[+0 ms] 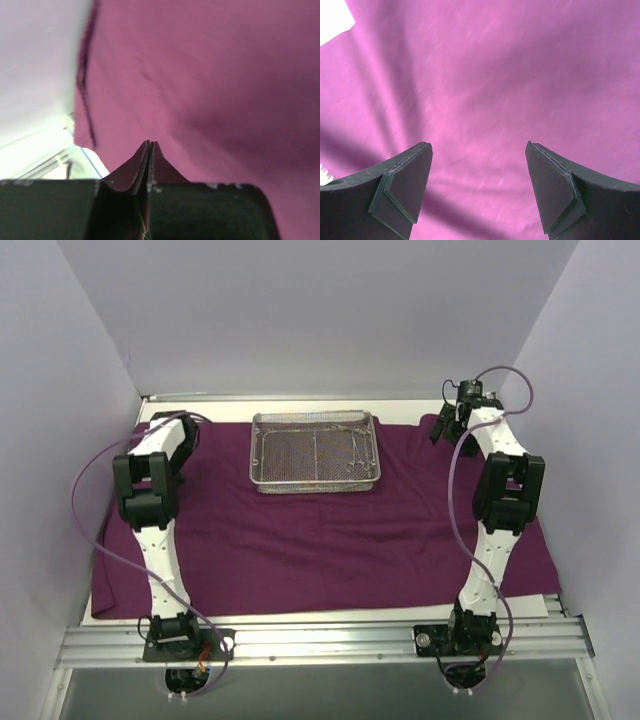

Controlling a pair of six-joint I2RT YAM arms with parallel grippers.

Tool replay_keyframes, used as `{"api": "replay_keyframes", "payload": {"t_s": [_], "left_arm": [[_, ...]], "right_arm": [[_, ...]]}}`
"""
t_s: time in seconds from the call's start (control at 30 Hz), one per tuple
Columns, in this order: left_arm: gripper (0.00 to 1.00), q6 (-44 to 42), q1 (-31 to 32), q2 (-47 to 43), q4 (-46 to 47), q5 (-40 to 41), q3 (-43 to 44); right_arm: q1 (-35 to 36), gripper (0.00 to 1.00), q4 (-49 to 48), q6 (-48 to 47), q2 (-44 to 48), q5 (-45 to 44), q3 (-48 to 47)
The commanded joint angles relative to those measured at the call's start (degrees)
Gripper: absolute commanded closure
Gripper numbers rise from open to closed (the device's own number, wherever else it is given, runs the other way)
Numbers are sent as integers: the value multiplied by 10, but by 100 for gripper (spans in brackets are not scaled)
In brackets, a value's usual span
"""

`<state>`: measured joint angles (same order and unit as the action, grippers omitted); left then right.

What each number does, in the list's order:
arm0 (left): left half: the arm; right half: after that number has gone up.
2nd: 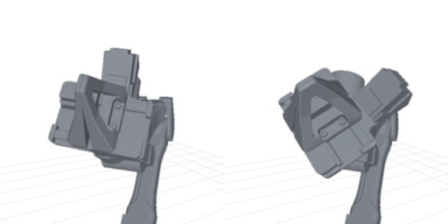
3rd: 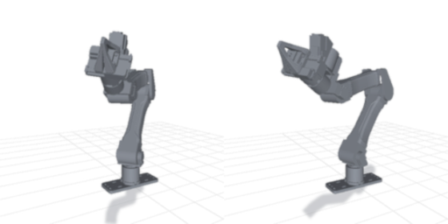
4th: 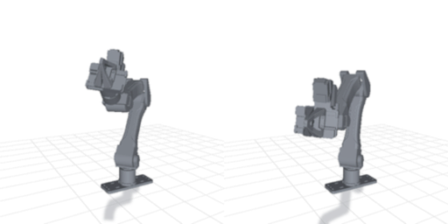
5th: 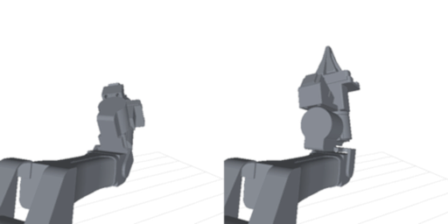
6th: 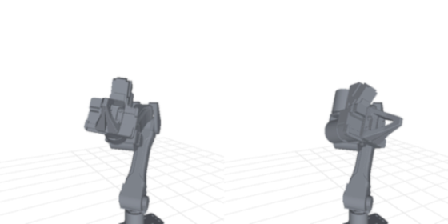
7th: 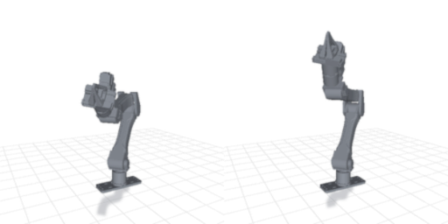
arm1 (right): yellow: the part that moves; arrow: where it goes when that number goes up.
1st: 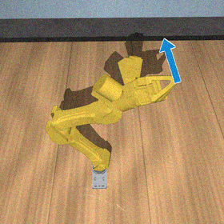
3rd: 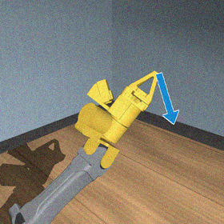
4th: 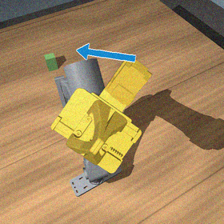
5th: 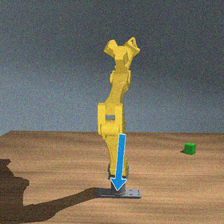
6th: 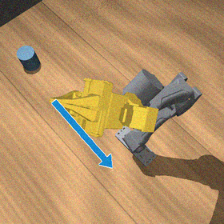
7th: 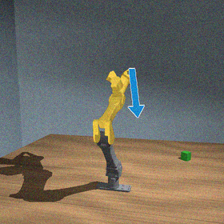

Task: Open and lay out the surgical kit
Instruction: Smooth out the surgical kit at the center of the board.

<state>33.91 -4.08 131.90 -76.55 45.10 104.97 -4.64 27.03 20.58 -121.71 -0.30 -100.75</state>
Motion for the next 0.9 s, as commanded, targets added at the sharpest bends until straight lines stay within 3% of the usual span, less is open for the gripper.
{"api": "replay_keyframes", "payload": {"t_s": [0.0, 0.1, 0.13, 0.2, 0.23, 0.3, 0.37, 0.73, 0.87], "left_arm": [[98, -37, -7, -49, 2, -83, 44], [96, -60, 6, -47, 23, -149, 68], [81, -65, 11, -48, 32, -163, 71], [63, -79, 28, -52, 60, -200, 74], [49, -81, 34, -51, 68, -211, 75], [41, -89, 35, -41, 88, -243, 82], [37, -90, 53, -12, 83, -255, 102], [34, -108, 57, 120, 28, -280, 304], [34, -116, 57, 211, -14, -298, 389]], "right_arm": [[10, 23, 31, -29, -34, -32, -40], [22, 21, 11, -42, -41, -38, -57], [24, 20, 9, -45, -44, -37, -64], [32, 19, 9, -55, -62, -36, -93], [35, 18, 11, -57, -69, -34, -104], [39, 17, 22, -63, -94, -32, -128], [42, 16, 31, -62, -122, -37, -159], [6, 18, 77, -43, -262, -104, -262], [-22, 18, 92, -38, -292, -136, -274]]}}
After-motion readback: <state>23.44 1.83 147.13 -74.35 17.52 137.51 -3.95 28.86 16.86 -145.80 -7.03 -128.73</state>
